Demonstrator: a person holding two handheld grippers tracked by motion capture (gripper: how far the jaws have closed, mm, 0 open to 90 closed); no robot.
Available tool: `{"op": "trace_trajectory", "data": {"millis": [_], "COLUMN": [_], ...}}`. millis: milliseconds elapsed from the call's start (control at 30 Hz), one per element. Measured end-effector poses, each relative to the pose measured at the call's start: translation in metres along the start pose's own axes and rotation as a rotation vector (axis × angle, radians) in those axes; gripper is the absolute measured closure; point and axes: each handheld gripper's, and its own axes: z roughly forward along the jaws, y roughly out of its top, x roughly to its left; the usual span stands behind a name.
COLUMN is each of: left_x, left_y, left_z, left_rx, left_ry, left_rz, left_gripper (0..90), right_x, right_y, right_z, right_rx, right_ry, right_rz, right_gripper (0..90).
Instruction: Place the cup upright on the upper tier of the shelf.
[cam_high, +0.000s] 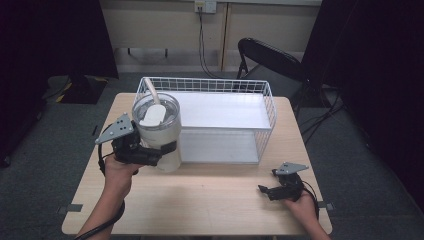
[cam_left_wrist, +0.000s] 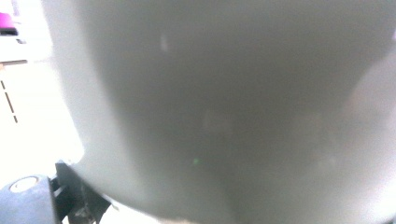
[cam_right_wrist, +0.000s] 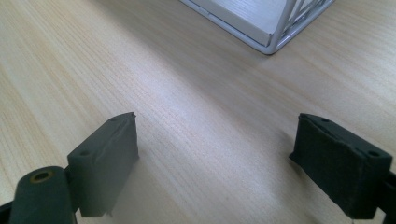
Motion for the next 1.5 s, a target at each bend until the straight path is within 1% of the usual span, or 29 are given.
{"op": "trace_trajectory", "data": {"millis": [100,133,167,200,267,367,400,433,467,667,700,733,767,800,967,1067,1100,1133,1167,1200,1233,1267,1300,1400,1433,1467,1500], "left_x": [0.003,0.003,0.004,0.005,0.006,0.008,0.008,0.008,0.008,0.011,0.011,0.012,0.012,0.012,0.015,0.016,0.017,0.017,0.019,0.019,0.02,0.02,0.022,0.024,0.027,0.027,0.028], "left_y": [0.008,0.008,0.009,0.013,0.015,0.024,0.024,0.028,0.03,0.04,0.042,0.044,0.047,0.047,0.058,0.061,0.064,0.064,0.068,0.068,0.072,0.072,0.075,0.078,0.08,0.08,0.08], "left_z": [0.002,0.002,0.003,0.003,0.003,0.003,0.003,0.003,0.004,0.006,0.007,0.007,0.009,0.009,0.014,0.016,0.018,0.018,0.019,0.019,0.021,0.021,0.023,0.026,0.029,0.029,0.029], "left_rx": [0.008,0.008,0.006,0.012,0.007,0.007,0.007,0.01,0.003,0.01,0.003,0.008,-0.002,-0.002,0.014,0.009,0.005,0.005,0.001,0.001,0.008,0.008,0.019,0.025,0.02,0.02,0.022], "left_ry": [-0.002,-0.002,0.0,-0.002,0.004,0.013,0.013,0.013,0.017,0.013,0.016,0.014,0.013,0.013,0.015,0.022,0.015,0.015,0.015,0.015,0.024,0.024,0.028,0.029,0.029,0.029,0.029], "left_rz": [-0.004,-0.004,-0.013,-0.007,-0.009,-0.01,-0.01,-0.006,-0.008,-0.005,-0.003,-0.001,0.001,0.001,0.006,0.007,-0.008,-0.008,-0.005,-0.005,0.003,0.003,0.005,0.01,0.009,0.009,0.003], "left_gripper": [7.9,7.9,8.0,7.9,7.9,8.0,7.9,7.9,7.9,8.0,8.0,8.0,8.0,8.0,8.0,8.0,8.0,8.0,8.0,8.0,8.0,8.0,8.0,8.0,8.0,8.0,8.0], "right_x": [0.0,0.0,0.0,0.0,0.0,0.0,0.0,0.0,0.0,0.0,0.0,0.0,0.0,0.0,0.0,0.0,0.0,0.0,0.0,0.0,0.0,0.0,0.0,0.0,0.0,0.0,0.0], "right_y": [0.0,0.0,0.0,0.0,0.0,0.0,0.0,0.0,0.0,0.0,0.0,0.0,0.0,0.0,0.0,0.0,0.0,0.0,0.0,0.0,0.0,0.0,0.0,0.0,0.0,0.0,0.0], "right_z": [0.0,0.0,0.0,0.0,0.0,0.0,0.0,0.0,0.0,0.0,0.0,0.0,0.0,0.0,0.0,0.0,0.0,0.0,0.0,0.0,0.0,0.0,0.0,0.0,0.0,0.0,0.0], "right_rx": [-0.001,-0.001,0.0,-0.001,-0.001,-0.001,-0.001,-0.001,-0.001,-0.001,-0.001,-0.001,-0.001,-0.001,-0.001,-0.001,-0.001,-0.001,-0.001,-0.001,-0.001,-0.001,-0.001,-0.002,-0.001,-0.001,-0.001], "right_ry": [0.001,0.001,0.001,0.001,0.001,0.001,0.002,0.002,0.001,0.001,0.001,0.001,0.001,0.001,0.001,0.001,0.001,0.001,0.0,0.0,0.0,0.0,0.0,0.0,0.0,0.0,0.0], "right_rz": [0.0,0.0,0.0,0.0,0.0,-0.001,0.0,0.0,0.0,0.0,0.0,0.0,0.0,0.0,0.0,0.0,0.001,0.001,0.0,0.0,0.0,0.0,0.0,0.0,0.0,0.0,0.0], "right_gripper": [13.5,13.5,13.5,13.5,13.5,13.5,13.5,13.5,13.5,13.5,13.5,13.5,13.5,13.5,13.5,13.5,13.5,13.5,13.5,13.5,13.5,13.5,13.5,13.5,13.5,13.5,13.5]}}
